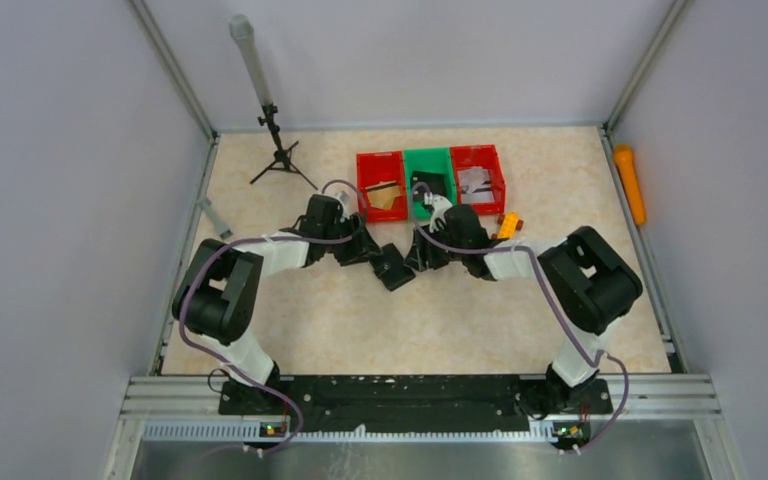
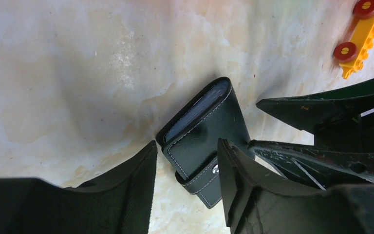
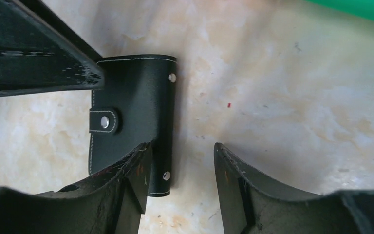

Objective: Take the credit cards out of the card holder
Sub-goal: Open the card holder at the center of the board.

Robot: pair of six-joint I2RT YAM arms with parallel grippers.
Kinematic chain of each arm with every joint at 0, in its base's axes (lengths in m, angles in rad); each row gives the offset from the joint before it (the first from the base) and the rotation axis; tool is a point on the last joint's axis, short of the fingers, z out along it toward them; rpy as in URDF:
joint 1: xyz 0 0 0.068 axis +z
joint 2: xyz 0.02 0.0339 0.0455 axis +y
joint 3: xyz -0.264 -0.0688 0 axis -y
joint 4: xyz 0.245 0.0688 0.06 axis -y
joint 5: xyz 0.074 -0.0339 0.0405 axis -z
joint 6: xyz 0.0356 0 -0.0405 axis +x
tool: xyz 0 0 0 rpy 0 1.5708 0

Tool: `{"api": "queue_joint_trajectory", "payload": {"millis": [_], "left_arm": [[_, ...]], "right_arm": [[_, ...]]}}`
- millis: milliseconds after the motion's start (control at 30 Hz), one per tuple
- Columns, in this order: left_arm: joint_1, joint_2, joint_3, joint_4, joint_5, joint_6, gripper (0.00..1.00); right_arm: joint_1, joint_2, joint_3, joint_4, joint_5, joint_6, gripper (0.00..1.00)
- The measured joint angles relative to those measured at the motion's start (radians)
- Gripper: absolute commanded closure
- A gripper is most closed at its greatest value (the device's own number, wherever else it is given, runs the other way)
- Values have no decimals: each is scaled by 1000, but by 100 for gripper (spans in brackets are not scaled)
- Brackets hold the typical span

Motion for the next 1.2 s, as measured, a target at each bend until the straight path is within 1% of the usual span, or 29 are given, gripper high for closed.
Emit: {"api": "queue_joint_trajectory", "payload": {"millis": [100, 167, 200, 267, 333, 367, 433, 467, 533, 633, 700, 767, 800, 833, 933, 1100, 1200], "left_arm": [[0, 20, 2, -2, 13, 7, 59], [0, 30, 6, -5, 19, 10, 70], [0, 37, 11, -6, 24, 11, 73], [0, 53, 21, -6, 39, 12, 84], [0, 64, 24, 3, 55, 8, 89], [1, 67, 24, 7, 65, 6, 91], [2, 66, 22, 32, 87, 5, 92], [3, 66, 17, 53, 97, 3, 94], [7, 62, 1, 98, 114, -2, 97], [9, 33, -47, 174, 142, -17, 100], [7, 3, -82, 229, 168, -30, 100], [6, -24, -113, 291, 195, -44, 100], [6, -36, -127, 324, 209, -51, 100], [6, -46, -137, 354, 224, -59, 100], [6, -72, -165, 433, 254, -76, 100], [6, -120, -199, 515, 276, -88, 100], [6, -133, -219, 570, 291, -103, 100]], "right_arm": [[0, 16, 11, 0, -53, 18, 50], [0, 24, 17, 2, -83, 28, 50], [0, 29, 21, 2, -98, 35, 51], [0, 39, 22, 11, -131, 49, 54], [0, 45, 22, 16, -153, 59, 54], [0, 46, 22, 16, -161, 61, 52], [0, 47, 22, 16, -167, 68, 45], [0, 47, 22, 17, -169, 73, 39], [-2, 42, 18, 31, -175, 87, 36], [-15, 28, -11, 68, -183, 108, 35], [-31, 17, -43, 105, -198, 133, 34], [-51, 8, -68, 131, -214, 156, 31], [-60, 7, -76, 144, -219, 167, 27], [-68, 6, -84, 158, -224, 178, 27], [-87, -10, -117, 199, -237, 200, 26], [-105, -62, -172, 233, -236, 217, 26], [-106, -98, -205, 295, -247, 229, 26]]}}
